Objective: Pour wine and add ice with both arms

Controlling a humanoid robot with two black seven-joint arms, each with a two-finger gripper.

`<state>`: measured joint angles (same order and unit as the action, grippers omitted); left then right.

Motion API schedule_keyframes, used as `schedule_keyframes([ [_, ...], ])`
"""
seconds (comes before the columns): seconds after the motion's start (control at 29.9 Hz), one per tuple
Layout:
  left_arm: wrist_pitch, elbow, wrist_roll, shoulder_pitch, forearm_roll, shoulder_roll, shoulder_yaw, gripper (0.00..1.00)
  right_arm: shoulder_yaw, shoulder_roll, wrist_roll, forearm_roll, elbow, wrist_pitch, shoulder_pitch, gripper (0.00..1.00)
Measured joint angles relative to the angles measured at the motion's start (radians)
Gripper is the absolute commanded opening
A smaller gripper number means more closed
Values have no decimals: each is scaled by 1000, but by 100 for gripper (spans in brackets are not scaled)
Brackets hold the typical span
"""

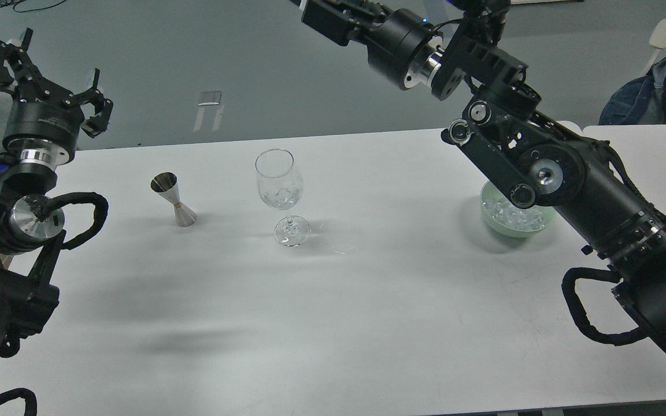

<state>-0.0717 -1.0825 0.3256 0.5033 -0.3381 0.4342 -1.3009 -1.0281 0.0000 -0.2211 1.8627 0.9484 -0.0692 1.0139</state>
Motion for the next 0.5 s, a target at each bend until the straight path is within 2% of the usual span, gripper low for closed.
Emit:
schedule_keyframes([
  [0.13,-6,1,24,3,4,8,3,98,-74,-21,0,-3,0,-4,0,100],
  [0.27,-74,2,27,-3,0,13,10,98,-99,-116,-1,-95,-4,-9,0,100],
  [0.37,-132,16,27,-5,-1,13,16,98,-101,-202,-1,-328,-25,-13,-9,100],
  [0.5,-162,40,26,-2,-1,10,18,98,-103,-278,1,-706,-70,-4,-19,100],
])
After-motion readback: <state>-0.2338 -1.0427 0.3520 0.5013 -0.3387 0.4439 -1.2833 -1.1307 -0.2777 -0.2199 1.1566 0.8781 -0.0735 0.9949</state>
